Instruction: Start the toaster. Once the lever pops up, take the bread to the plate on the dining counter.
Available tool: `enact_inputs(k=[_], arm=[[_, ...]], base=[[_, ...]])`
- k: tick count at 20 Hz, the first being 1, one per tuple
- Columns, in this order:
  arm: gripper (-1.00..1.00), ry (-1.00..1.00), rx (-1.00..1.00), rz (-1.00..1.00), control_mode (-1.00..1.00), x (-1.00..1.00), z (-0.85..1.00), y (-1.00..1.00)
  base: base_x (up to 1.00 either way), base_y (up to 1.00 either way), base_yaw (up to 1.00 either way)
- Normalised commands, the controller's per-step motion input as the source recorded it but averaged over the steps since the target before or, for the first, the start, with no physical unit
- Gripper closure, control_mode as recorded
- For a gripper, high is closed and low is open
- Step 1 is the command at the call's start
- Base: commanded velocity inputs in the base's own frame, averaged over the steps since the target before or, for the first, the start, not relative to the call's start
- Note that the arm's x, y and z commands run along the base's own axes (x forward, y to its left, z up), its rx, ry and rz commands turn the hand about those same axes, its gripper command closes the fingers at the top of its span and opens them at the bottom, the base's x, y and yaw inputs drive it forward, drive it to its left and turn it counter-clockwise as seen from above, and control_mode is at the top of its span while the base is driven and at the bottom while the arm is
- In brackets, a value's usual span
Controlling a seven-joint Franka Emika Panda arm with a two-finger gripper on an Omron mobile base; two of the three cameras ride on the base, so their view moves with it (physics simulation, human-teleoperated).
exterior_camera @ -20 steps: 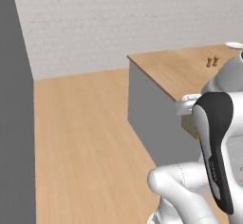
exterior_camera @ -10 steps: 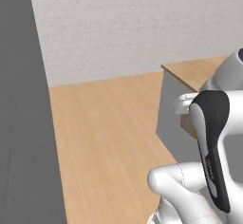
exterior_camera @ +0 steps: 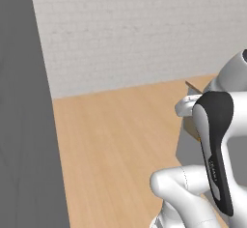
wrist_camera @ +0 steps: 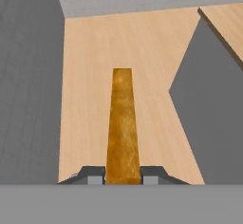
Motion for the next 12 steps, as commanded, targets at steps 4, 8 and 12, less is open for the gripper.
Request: enact_inputs(k=[4, 8, 12], arm=[[1.00, 0.00, 0.00, 0.00, 1.00, 0.00, 0.00, 0.00], [1.00, 0.00, 0.00, 0.00, 1.00, 0.00, 0.00, 0.00], [1.00, 0.00, 0.00, 0.00, 1.00, 0.00, 0.00, 0.00]], base=[[1.00, 0.00, 0.00], [1.00, 0.00, 0.00], [1.00, 0.00, 0.00]])
